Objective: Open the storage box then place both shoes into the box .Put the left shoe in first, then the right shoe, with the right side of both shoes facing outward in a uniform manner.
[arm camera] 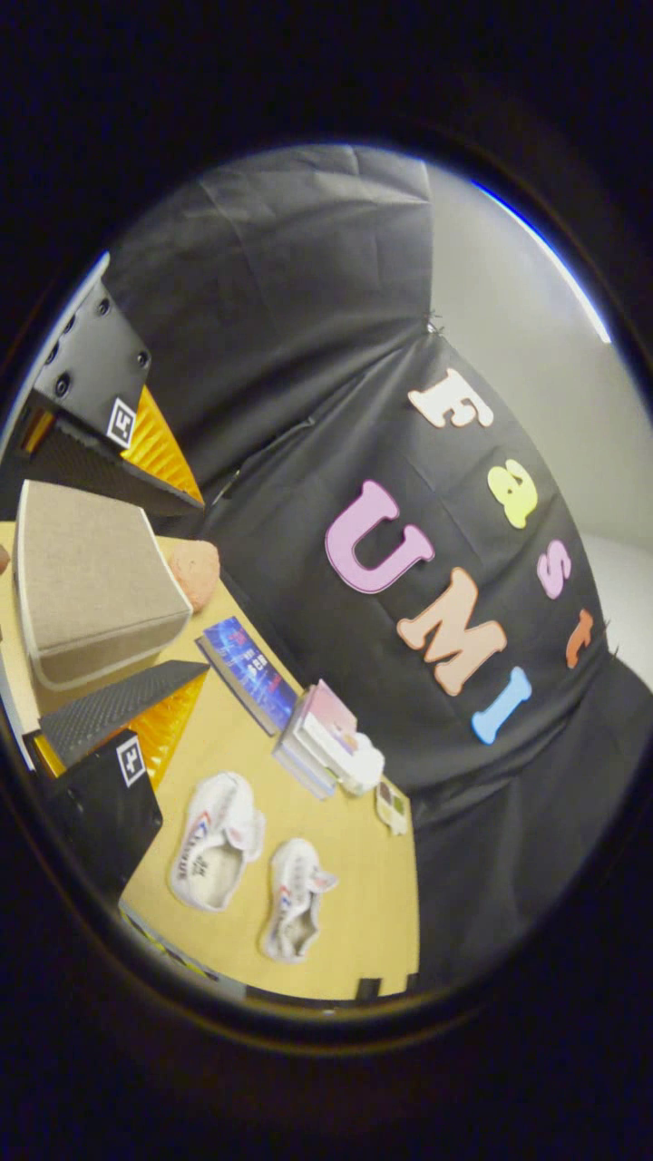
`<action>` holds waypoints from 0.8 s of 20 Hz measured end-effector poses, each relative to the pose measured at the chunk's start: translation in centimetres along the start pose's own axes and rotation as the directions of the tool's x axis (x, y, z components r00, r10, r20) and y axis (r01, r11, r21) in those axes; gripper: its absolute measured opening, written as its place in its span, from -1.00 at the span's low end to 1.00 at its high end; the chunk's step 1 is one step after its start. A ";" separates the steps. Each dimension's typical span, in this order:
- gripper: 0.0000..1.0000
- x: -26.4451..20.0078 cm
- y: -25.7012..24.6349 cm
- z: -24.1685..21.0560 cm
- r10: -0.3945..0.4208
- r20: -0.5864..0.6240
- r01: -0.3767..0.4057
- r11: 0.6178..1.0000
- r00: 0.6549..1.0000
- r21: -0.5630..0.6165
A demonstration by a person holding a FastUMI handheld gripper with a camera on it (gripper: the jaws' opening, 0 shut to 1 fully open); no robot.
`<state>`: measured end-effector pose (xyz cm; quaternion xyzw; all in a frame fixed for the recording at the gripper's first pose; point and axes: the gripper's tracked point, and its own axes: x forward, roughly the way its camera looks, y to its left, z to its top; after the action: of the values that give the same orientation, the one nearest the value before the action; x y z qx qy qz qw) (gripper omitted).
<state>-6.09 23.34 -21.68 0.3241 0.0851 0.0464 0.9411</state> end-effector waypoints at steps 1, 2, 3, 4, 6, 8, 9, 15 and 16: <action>0.97 0.1 -0.7 -0.9 -0.004 -0.004 0.004 0.999 1.000 0.035; 0.96 0.2 -1.4 -1.5 -0.011 -0.009 0.012 0.998 1.000 0.069; 0.96 0.3 -2.1 -2.3 -0.019 -0.013 0.021 0.994 1.000 0.105; 0.96 0.4 -2.9 -2.9 -0.025 -0.013 0.026 0.989 1.000 0.147; 0.96 0.5 -4.3 -4.1 -0.033 -0.011 0.035 0.971 0.999 0.237; 0.96 0.7 -5.8 -5.2 -0.039 -0.009 0.040 0.945 0.999 0.324; 0.96 0.8 -6.4 -5.8 -0.037 -0.012 0.039 0.929 0.999 0.368; 0.94 1.2 -8.6 -10.3 0.027 -0.106 0.039 0.817 0.994 0.575; 0.94 1.3 -8.7 -10.7 0.039 -0.097 0.027 0.802 0.995 0.596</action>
<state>-6.53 23.13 -35.53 0.6008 0.1435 0.0371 0.7856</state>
